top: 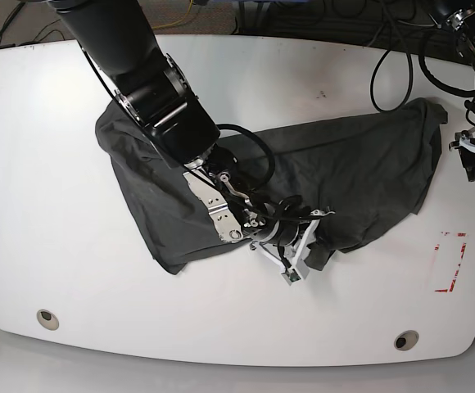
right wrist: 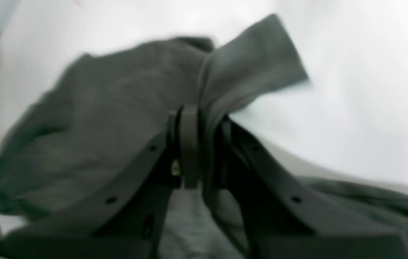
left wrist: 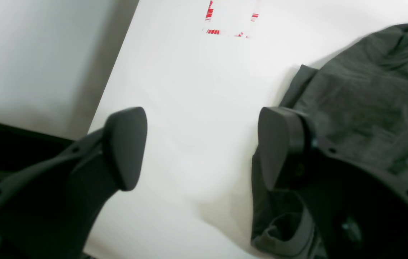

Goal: Layout the t-shirt on the table in an organized manner, then fold the t-shirt properly

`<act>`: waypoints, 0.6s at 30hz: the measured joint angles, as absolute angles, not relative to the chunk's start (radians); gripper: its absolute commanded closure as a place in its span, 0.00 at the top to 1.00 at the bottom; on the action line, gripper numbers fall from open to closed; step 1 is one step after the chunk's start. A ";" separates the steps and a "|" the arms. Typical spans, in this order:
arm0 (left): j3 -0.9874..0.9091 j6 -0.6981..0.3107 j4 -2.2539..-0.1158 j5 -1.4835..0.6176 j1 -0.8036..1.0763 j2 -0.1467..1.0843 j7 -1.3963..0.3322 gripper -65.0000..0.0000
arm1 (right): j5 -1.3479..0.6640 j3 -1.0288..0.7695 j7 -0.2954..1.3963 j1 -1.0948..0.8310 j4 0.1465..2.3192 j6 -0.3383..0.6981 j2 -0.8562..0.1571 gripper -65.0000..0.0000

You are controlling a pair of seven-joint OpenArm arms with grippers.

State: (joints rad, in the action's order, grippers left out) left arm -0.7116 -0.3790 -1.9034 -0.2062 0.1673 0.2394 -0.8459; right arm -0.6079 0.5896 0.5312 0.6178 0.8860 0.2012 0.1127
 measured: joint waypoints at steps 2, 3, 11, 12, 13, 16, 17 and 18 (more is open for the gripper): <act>-0.712 -0.379 -1.903 -0.207 0.169 0.239 -0.846 0.69 | -0.606 0.590 0.560 0.604 0.943 0.200 0.107 0.02; -0.712 -0.379 -1.903 -0.207 0.169 0.239 -0.846 0.69 | -0.610 0.590 0.567 0.599 0.964 0.208 0.103 0.00; -0.712 -0.379 -1.903 -0.208 0.169 0.239 -0.846 0.69 | -0.602 0.587 0.674 0.557 1.125 0.199 0.072 0.00; -0.712 -0.379 -1.903 -0.208 0.169 0.239 -0.845 0.69 | -0.603 0.587 0.683 0.551 1.139 0.199 0.071 0.00; -0.712 -0.379 -1.903 -0.207 0.169 0.239 -0.845 0.69 | -0.603 0.590 0.708 0.539 1.173 0.200 0.066 0.00; -0.712 -0.379 -1.903 -0.207 0.170 0.239 -0.846 0.69 | -0.609 0.591 0.746 0.515 1.240 0.206 0.055 0.00; -0.712 -0.379 -1.903 -0.207 0.169 0.239 -0.846 0.69 | -0.607 0.591 0.748 0.510 1.250 0.206 0.052 0.00; -0.712 -0.379 -1.903 -0.207 0.169 0.239 -0.846 0.69 | -0.605 0.591 0.763 0.499 1.282 0.199 0.049 0.00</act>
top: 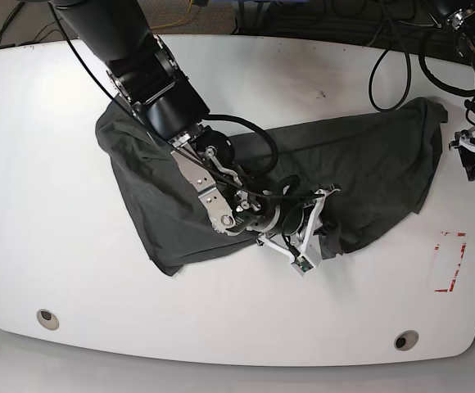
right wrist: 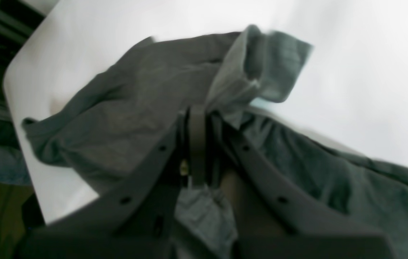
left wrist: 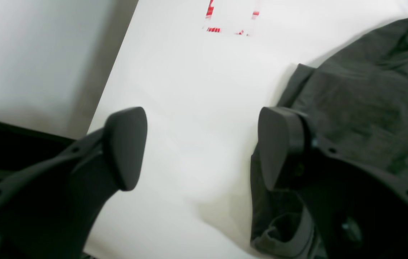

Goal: Layout the t-shirt on the table in an organized manner, then fold the t-shirt properly
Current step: 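Drag the held cloth with the right gripper away from the shirt's middle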

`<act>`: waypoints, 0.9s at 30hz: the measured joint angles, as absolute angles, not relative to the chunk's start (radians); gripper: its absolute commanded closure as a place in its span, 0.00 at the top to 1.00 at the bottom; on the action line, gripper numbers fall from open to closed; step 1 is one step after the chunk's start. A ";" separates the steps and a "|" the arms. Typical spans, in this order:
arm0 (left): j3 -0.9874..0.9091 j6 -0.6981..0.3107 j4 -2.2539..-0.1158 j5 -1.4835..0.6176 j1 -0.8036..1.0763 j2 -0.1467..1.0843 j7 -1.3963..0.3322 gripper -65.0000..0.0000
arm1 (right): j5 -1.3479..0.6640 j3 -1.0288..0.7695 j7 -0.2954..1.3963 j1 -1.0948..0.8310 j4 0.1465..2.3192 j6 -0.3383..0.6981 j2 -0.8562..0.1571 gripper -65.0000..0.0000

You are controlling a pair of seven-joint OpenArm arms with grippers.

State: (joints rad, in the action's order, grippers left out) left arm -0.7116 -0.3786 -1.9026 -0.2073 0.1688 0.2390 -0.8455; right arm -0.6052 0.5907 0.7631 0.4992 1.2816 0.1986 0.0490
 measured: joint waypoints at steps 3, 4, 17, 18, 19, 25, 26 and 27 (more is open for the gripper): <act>-0.712 -0.379 -1.903 -0.207 0.168 0.239 -0.845 0.69 | -0.608 0.590 0.794 0.481 1.327 0.204 0.043 0.00; -0.712 -0.379 -1.903 -0.207 0.167 0.239 -0.846 0.69 | -0.607 0.590 0.800 0.475 1.340 0.209 0.039 0.00; -0.661 -0.382 -1.902 -0.214 0.167 0.241 -0.845 0.69 | -0.645 0.596 0.862 0.296 1.545 0.266 -0.102 0.00; -0.661 -0.382 -1.903 -0.208 0.167 0.240 -0.846 0.69 | -0.656 0.597 0.860 0.284 1.560 0.264 -0.118 0.00; -0.663 -0.379 -1.902 -0.205 0.167 0.240 -0.846 0.69 | -0.672 0.598 0.860 0.269 1.581 0.267 -0.137 0.00; -0.664 -0.379 -1.902 -0.205 0.165 0.241 -0.845 0.69 | -0.740 0.597 0.865 0.201 1.697 0.267 -0.254 0.00; -0.664 -0.379 -1.902 -0.208 0.166 0.240 -0.845 0.69 | -0.754 0.596 0.866 0.193 1.713 0.271 -0.274 0.00; -0.664 -0.379 -1.902 -0.210 0.166 0.240 -0.845 0.69 | -0.766 0.595 0.867 0.184 1.734 0.266 -0.294 0.00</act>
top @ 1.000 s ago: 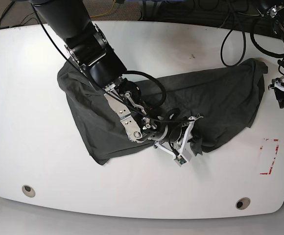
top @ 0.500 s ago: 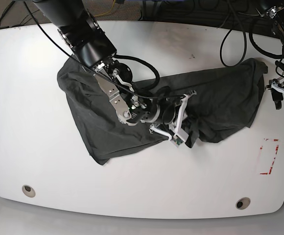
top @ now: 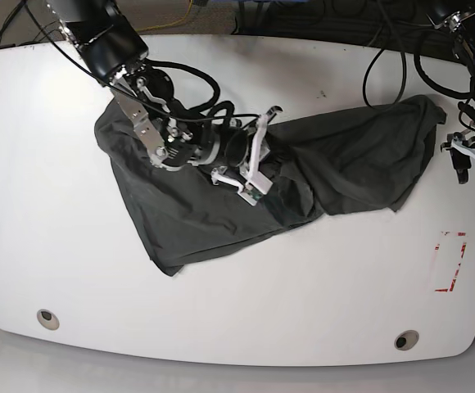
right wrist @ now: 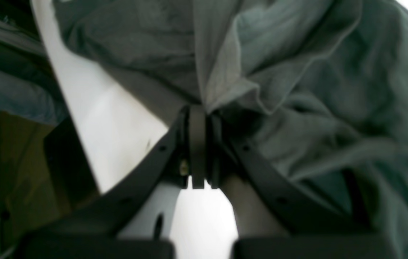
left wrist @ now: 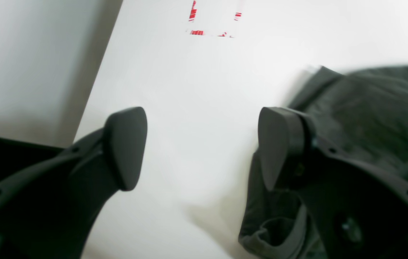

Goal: Layout the t-shirt on the table in an organized manner, then fold the t-shirt properly
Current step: 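Drag the held cloth with the right gripper away from the shirt's middle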

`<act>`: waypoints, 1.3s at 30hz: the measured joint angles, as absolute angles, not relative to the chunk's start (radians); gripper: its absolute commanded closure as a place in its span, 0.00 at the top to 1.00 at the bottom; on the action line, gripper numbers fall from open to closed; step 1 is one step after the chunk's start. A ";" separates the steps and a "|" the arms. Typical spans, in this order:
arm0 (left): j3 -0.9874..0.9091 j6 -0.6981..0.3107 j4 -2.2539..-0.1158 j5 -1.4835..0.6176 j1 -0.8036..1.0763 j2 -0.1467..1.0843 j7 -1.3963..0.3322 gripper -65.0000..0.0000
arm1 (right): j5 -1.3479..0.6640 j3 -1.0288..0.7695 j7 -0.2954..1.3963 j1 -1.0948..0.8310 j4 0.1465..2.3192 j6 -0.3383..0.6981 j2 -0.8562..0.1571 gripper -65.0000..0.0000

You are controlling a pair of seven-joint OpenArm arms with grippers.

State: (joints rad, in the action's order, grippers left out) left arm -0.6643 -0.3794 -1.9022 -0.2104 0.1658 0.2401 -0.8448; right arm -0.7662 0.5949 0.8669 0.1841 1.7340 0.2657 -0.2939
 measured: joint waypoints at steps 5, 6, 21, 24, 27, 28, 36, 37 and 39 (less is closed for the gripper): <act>-0.664 -0.379 -1.902 -0.207 0.166 0.241 -0.845 0.69 | -0.848 0.593 0.881 0.143 1.808 0.267 -0.381 0.00; -0.664 -0.379 -1.902 -0.207 0.166 0.241 -0.845 0.69 | -0.859 0.593 0.891 0.136 1.820 0.266 -0.392 0.00; -0.607 -0.373 -1.902 -0.202 0.169 0.243 -0.846 0.69 | -0.917 0.600 0.895 0.023 1.901 0.154 -0.546 0.00; -0.582 -0.376 -1.901 -0.204 0.173 0.244 -0.845 0.69 | -0.921 0.600 0.894 0.009 1.902 0.143 -0.563 0.00; -0.573 -0.382 -1.902 -0.222 0.190 0.241 -0.841 0.69 | -0.921 0.599 0.892 -0.010 1.901 0.128 -0.588 0.00; -0.570 -0.382 -1.903 -0.221 0.197 0.241 -0.841 0.70 | -0.921 0.599 0.890 -0.015 1.901 0.125 -0.599 0.00; -0.490 -0.382 -1.903 -0.224 0.220 0.242 -0.843 0.70 | -0.922 0.595 0.888 -0.035 1.900 0.085 -0.713 0.00; -0.489 -0.383 -1.903 -0.227 0.223 0.242 -0.837 0.69 | -0.922 0.595 0.891 -0.036 1.900 0.084 -0.721 0.00; -0.474 -0.382 -1.905 -0.222 0.231 0.242 -0.838 0.69 | -0.921 0.595 0.892 -0.038 1.898 0.069 -0.750 0.00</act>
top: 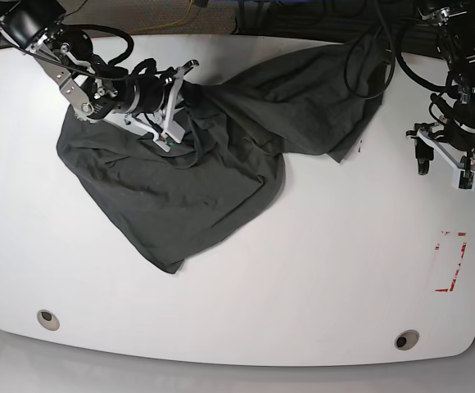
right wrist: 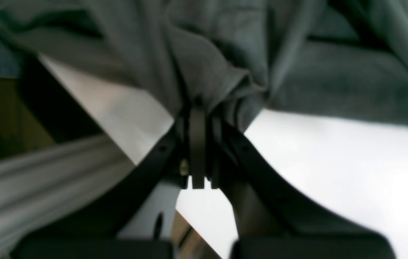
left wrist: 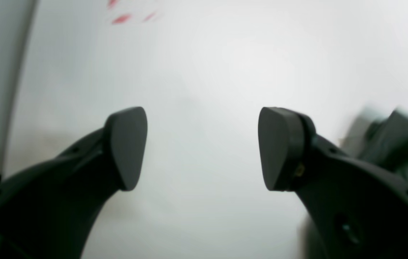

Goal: Layout the t-shirt on the table in an organized manner, then fold the t-shirt properly
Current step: 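Drag the held cloth with the right gripper away from the shirt's middle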

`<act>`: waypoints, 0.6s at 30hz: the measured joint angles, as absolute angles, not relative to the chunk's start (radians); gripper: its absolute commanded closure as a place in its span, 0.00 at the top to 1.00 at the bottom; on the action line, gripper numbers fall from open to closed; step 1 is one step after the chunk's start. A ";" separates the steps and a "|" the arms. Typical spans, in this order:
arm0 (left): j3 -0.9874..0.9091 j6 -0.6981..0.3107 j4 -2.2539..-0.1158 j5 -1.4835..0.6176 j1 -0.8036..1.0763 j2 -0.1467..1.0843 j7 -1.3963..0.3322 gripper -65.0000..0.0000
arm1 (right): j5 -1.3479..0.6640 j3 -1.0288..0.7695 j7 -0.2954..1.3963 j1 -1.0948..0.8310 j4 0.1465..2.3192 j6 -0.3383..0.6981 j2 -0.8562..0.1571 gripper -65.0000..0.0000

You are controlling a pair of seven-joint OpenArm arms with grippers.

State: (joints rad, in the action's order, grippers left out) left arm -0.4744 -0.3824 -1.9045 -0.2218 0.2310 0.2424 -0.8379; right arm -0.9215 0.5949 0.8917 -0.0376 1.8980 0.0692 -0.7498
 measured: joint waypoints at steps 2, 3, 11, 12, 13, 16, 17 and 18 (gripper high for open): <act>-0.455 -0.379 -1.904 -0.209 0.237 0.244 -0.841 0.69 | -0.921 0.595 0.891 -0.037 1.891 0.066 -0.776 0.00; -0.445 -0.377 -1.904 -0.205 0.239 0.245 -0.847 0.69 | -0.921 0.595 0.891 -0.037 1.885 0.065 -0.786 0.00; -0.425 -0.382 -1.905 -0.218 0.236 0.242 -0.841 0.69 | -0.922 0.591 0.878 -0.068 1.835 0.055 -0.847 0.00; -0.422 -0.382 -1.905 -0.218 0.236 0.242 -0.841 0.69 | -0.922 0.585 0.884 -0.072 1.821 0.056 -0.852 0.00; -0.414 -0.382 -1.905 -0.212 0.237 0.244 -0.842 0.69 | -0.922 0.576 0.893 -0.078 1.803 0.056 -0.856 0.00; -0.389 -0.375 -1.905 -0.207 0.238 0.247 -0.844 0.69 | -0.922 0.550 0.885 -0.087 1.768 0.067 -0.860 0.00; -0.383 -0.376 -1.905 -0.208 0.238 0.247 -0.845 0.69 | -0.920 0.541 0.883 -0.089 1.760 0.071 -0.860 0.00; -0.377 -0.376 -1.905 -0.212 0.238 0.245 -0.844 0.69 | -0.913 0.529 0.877 -0.091 1.750 0.073 -0.859 0.00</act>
